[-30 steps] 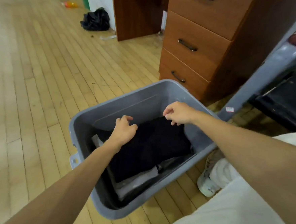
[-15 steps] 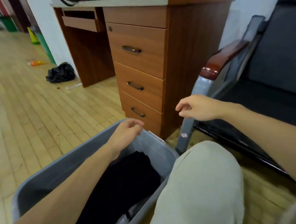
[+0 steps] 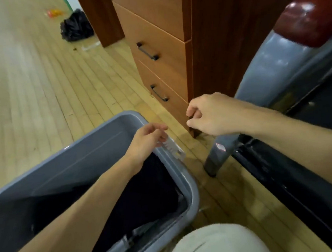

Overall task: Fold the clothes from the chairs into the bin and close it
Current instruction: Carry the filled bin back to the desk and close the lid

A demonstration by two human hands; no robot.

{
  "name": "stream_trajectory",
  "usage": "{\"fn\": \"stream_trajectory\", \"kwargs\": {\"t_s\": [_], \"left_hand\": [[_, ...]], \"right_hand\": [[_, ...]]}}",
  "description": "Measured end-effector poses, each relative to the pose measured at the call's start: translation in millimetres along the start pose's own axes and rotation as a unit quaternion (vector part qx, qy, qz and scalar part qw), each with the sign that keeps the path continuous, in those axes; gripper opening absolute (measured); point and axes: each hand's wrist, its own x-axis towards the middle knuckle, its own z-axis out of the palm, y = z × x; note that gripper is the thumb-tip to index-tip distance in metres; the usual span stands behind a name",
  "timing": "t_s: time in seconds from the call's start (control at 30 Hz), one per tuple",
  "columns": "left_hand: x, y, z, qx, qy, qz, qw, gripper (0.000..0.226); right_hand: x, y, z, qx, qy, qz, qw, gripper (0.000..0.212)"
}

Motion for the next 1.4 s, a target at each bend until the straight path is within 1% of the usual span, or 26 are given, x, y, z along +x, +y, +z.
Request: {"fn": "stream_trajectory", "kwargs": {"t_s": [0.1, 0.17, 0.3, 0.4, 0.43, 0.47, 0.53, 0.57, 0.67, 0.77, 0.83, 0.9, 0.97, 1.03, 1.1, 1.13, 1.17, 1.23, 1.3, 1.4], "left_hand": [[0, 1, -10, 0.032, 0.001, -0.051, 0.998, 0.023], [-13, 6, -26, 0.047, -0.008, -0.096, 0.994, 0.021], [-48, 18, -77, 0.048, -0.008, -0.186, 0.981, 0.019], [-77, 22, -122, 0.045, 0.011, -0.242, 0.969, 0.020], [-87, 22, -135, 0.037, 0.023, -0.257, 0.965, 0.020], [-94, 21, -150, 0.028, 0.036, -0.267, 0.962, 0.020], [-112, 14, -177, 0.014, 0.060, -0.294, 0.954, 0.020], [-119, 10, -189, 0.008, 0.075, -0.302, 0.950, 0.021], [-133, -10, -211, -0.013, 0.114, -0.310, 0.944, 0.026], [-145, -34, -217, -0.012, 0.151, -0.311, 0.938, 0.025], [-154, -55, -217, 0.005, 0.190, -0.322, 0.928, 0.027], [-170, -78, -216, 0.040, 0.249, -0.329, 0.910, 0.029], [-189, -102, -212, 0.105, 0.303, -0.324, 0.890, 0.028], [-208, -126, -206, 0.168, 0.332, -0.342, 0.863, 0.033], [-224, -150, -205, 0.169, 0.372, -0.405, 0.818, 0.051], [-230, -161, -206, 0.157, 0.386, -0.443, 0.794, 0.059], [-235, -174, -206, 0.140, 0.390, -0.473, 0.777, 0.063], [-245, -196, -205, 0.079, 0.379, -0.499, 0.776, 0.056], [-247, -207, -203, 0.020, 0.371, -0.503, 0.780, 0.043], [-248, -220, -207, 0.005, 0.394, -0.496, 0.774, 0.034]], "right_hand": [[22, -2, 8, 0.015, -0.050, 0.008, 0.999, 0.028], [30, -9, 13, 0.025, -0.097, 0.038, 0.994, 0.027], [40, -40, 16, 0.042, -0.162, 0.095, 0.981, 0.030], [43, -72, 19, 0.016, -0.213, 0.113, 0.970, 0.021], [45, -80, 22, 0.002, -0.215, 0.119, 0.969, 0.019], [48, -89, 24, -0.001, -0.211, 0.129, 0.969, 0.017], [50, -106, 31, 0.021, -0.202, 0.173, 0.964, 0.039], [53, -113, 36, 0.033, -0.185, 0.191, 0.963, 0.044], [52, -133, 49, 0.079, -0.111, 0.246, 0.960, 0.045], [49, -136, 74, 0.093, -0.081, 0.261, 0.957, 0.054], [46, -131, 91, 0.076, -0.058, 0.277, 0.956, 0.059], [44, -119, 105, 0.054, -0.019, 0.307, 0.950, 0.067], [44, -100, 117, 0.044, 0.010, 0.358, 0.933, 0.076], [39, -83, 133, 0.058, 0.000, 0.418, 0.906, 0.084], [33, -72, 149, 0.085, -0.021, 0.443, 0.892, 0.081], [31, -69, 154, 0.083, -0.021, 0.436, 0.896, 0.074], [31, -63, 158, 0.077, -0.008, 0.423, 0.903, 0.064], [32, -52, 164, 0.066, 0.020, 0.397, 0.915, 0.049], [33, -44, 168, 0.060, 0.035, 0.389, 0.918, 0.047], [32, -45, 171, 0.043, 0.044, 0.361, 0.931, 0.047]]}}
